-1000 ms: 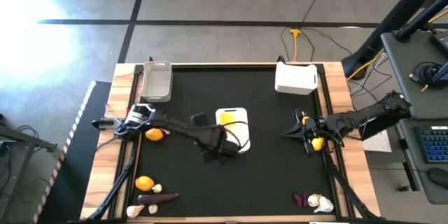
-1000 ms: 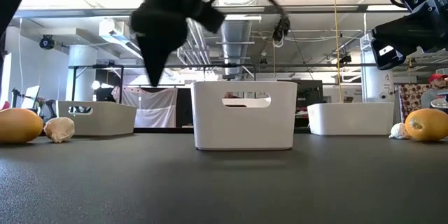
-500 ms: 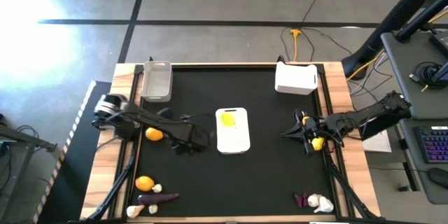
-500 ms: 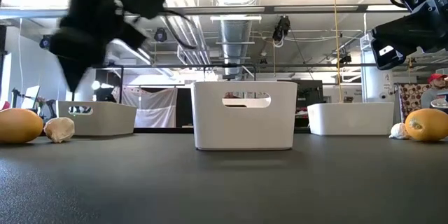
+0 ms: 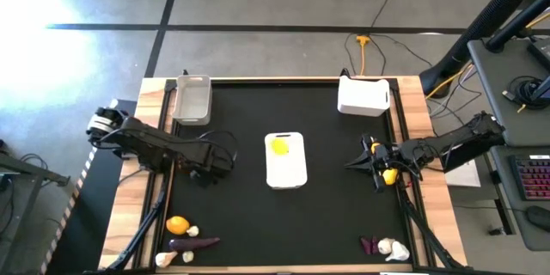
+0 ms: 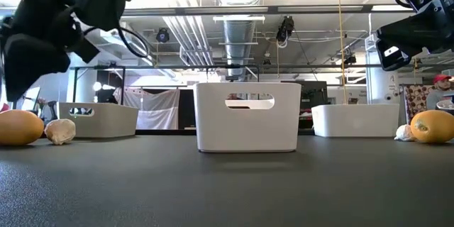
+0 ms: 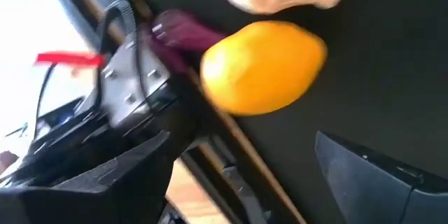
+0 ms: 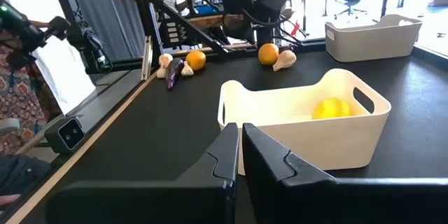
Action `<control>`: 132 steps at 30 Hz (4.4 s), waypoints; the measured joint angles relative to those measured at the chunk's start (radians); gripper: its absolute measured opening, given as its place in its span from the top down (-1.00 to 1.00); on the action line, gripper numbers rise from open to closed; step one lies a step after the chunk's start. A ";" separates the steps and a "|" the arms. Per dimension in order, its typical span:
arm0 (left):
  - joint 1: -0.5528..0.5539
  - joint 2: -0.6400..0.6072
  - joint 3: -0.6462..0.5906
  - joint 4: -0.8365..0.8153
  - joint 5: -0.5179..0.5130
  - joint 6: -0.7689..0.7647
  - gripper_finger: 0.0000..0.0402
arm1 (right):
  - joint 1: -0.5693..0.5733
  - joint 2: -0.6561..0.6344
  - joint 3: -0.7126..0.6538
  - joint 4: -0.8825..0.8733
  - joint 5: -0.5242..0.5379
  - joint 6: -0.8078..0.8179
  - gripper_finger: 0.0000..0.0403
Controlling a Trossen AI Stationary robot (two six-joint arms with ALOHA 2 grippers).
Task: Sort produce into baskets
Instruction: Put the lemon into the bottom white bin
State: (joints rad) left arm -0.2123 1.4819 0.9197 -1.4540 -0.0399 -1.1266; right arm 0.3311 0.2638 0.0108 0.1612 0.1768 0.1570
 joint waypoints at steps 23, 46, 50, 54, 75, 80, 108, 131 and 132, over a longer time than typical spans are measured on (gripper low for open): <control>0.095 0.003 -0.146 0.135 -0.025 0.737 -0.62 | 0.000 0.000 0.000 0.000 0.000 0.000 0.94; 0.095 0.004 -0.194 0.294 -0.039 0.883 -0.20 | 0.000 0.000 0.000 0.000 0.000 0.000 0.94; 0.095 0.004 -0.152 0.293 -0.036 0.869 -0.09 | 0.000 0.000 0.000 0.000 0.000 0.000 0.94; 0.092 0.004 -0.050 0.292 0.026 0.745 -0.09 | 0.000 0.000 0.000 0.000 0.000 0.000 0.94; 0.072 0.181 0.613 0.493 -0.449 0.614 -0.09 | 0.000 0.000 0.000 0.000 0.000 0.000 0.94; 0.072 0.309 0.702 0.485 -0.415 0.694 -0.12 | 0.000 0.000 0.000 0.000 0.000 0.000 0.94; 0.188 0.616 0.897 0.385 -0.073 0.804 -0.08 | 0.000 0.000 0.000 0.000 0.000 0.000 0.94; 0.209 0.743 0.896 0.370 -0.024 0.827 -0.13 | 0.000 0.000 0.000 0.000 0.000 0.000 0.94; 0.209 0.747 0.897 0.369 -0.030 0.827 -0.18 | 0.000 0.000 0.000 0.000 0.000 0.000 0.94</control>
State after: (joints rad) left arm -0.0037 2.2291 1.8170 -1.0848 -0.0698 -0.2993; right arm 0.3313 0.2638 0.0106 0.1613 0.1764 0.1570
